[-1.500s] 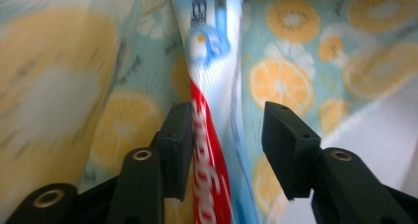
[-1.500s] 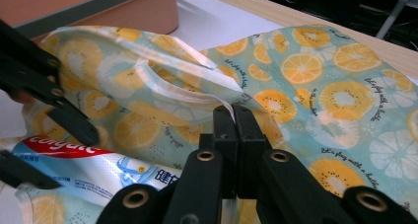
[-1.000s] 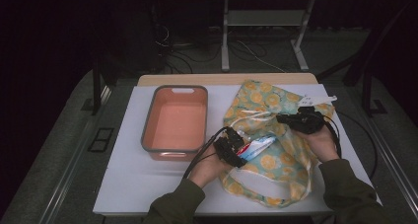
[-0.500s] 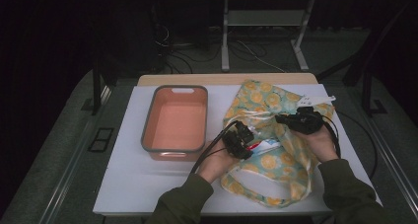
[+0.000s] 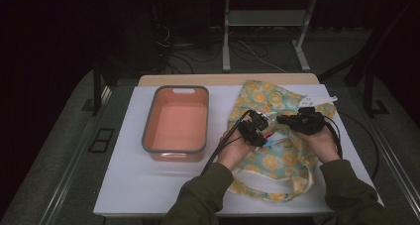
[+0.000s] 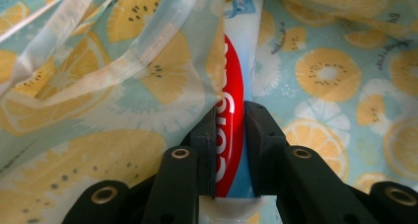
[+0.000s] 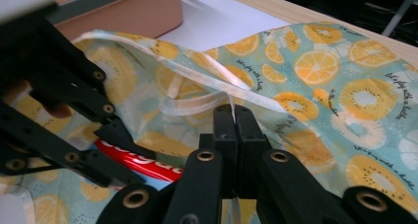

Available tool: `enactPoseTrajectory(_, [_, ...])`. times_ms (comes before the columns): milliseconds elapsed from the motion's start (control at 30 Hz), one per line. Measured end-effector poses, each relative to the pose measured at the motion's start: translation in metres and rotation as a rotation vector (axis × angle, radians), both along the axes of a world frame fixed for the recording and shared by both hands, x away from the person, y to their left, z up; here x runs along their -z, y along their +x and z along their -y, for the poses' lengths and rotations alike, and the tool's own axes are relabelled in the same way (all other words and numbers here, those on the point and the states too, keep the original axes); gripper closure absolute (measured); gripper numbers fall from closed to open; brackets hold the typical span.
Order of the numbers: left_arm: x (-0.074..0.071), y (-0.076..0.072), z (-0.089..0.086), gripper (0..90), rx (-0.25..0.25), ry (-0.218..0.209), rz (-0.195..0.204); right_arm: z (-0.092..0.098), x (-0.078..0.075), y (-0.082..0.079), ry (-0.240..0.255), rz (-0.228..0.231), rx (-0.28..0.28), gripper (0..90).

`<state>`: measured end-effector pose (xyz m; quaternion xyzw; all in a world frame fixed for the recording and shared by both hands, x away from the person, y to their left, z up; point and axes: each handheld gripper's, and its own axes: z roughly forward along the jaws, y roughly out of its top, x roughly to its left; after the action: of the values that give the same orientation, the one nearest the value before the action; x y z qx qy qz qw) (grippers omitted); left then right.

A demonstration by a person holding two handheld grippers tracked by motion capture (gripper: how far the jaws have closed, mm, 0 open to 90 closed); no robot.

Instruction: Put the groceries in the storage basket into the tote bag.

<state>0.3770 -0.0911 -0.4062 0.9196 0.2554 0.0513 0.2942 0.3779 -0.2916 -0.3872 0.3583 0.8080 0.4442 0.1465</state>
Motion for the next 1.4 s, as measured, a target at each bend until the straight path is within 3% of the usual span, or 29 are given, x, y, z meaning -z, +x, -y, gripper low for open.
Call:
enactPoseTrajectory(167, [0.004, 0.001, -0.001, 74.9, 0.005, 0.019, -0.016, 0.001, -0.001, 0.000, 0.004, 0.003, 0.001, 89.6])
enactPoseTrajectory(300, [0.003, 0.000, -0.003, 71.7, 0.012, 0.023, -0.004, 0.001, -0.001, 0.000, 0.005, 0.004, 0.001, 89.6])
enactPoseTrajectory(400, [0.002, -0.002, -0.007, 67.1, 0.020, -0.015, -0.013, 0.002, -0.001, 0.000, 0.006, 0.005, 0.001, 89.6])
enactPoseTrajectory(567, [-0.006, -0.006, -0.017, 56.9, 0.020, -0.059, 0.003, 0.003, -0.001, 0.000, 0.005, 0.001, 0.004, 89.6])
enactPoseTrajectory(967, [-0.020, -0.024, -0.055, 50.9, 0.058, -0.178, 0.019, 0.003, 0.000, 0.000, 0.002, -0.001, 0.004, 89.6])
enactPoseTrajectory(1133, [-0.020, -0.038, -0.071, 51.0, 0.062, -0.194, 0.026, 0.003, 0.001, 0.001, -0.001, -0.007, 0.005, 89.6])
enactPoseTrajectory(1400, [-0.012, -0.060, -0.092, 51.6, 0.075, -0.181, 0.028, 0.002, 0.002, 0.000, -0.007, -0.011, 0.001, 89.6])
